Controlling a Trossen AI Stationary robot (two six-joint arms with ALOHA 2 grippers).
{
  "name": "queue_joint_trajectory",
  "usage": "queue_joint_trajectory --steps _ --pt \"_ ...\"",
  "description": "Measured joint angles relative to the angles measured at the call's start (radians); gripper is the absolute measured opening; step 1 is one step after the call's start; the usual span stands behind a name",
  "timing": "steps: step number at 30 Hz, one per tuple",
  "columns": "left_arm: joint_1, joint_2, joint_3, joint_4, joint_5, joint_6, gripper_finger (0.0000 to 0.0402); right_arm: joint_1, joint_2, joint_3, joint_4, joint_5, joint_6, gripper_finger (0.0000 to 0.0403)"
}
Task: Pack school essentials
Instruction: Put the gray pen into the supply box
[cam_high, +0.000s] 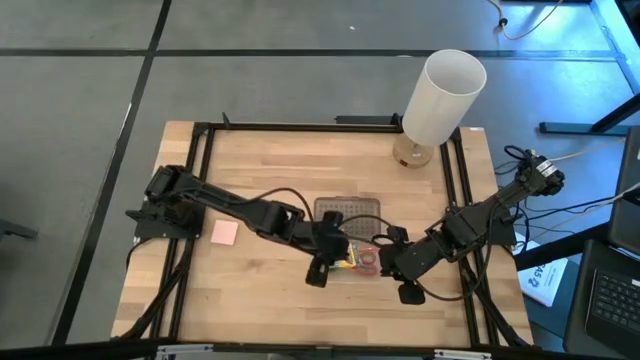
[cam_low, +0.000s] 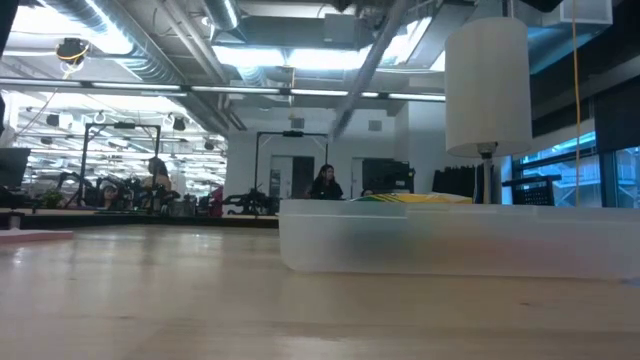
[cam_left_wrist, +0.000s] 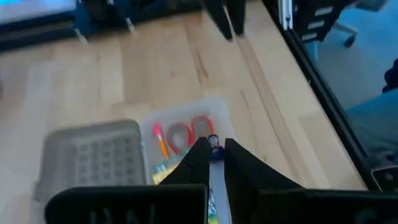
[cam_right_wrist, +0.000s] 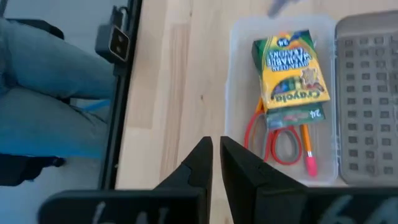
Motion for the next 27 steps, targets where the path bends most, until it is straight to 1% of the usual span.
queue_joint_trajectory --steps 11,16,18,27 --pt "-0.040 0.061 0.000 0.007 -0.003 -0.082 0.0014 0.000 0.000 0.000 -0.033 0.012 -0.020 0.0035" --pt "-0.049 0.087 0.000 -0.001 -0.027 -0.082 0.0014 0.000 0.000 0.000 -0.033 0.012 -0.029 0.0035" --pt "-0.049 0.105 0.000 0.022 -0.027 -0.083 0.0014 0.000 0.000 0.000 -0.033 0.012 -0.027 0.0035" --pt "-0.049 0.160 0.000 0.013 -0.029 -0.104 0.0014 0.000 0.000 0.000 -0.034 0.011 -0.026 0.0035"
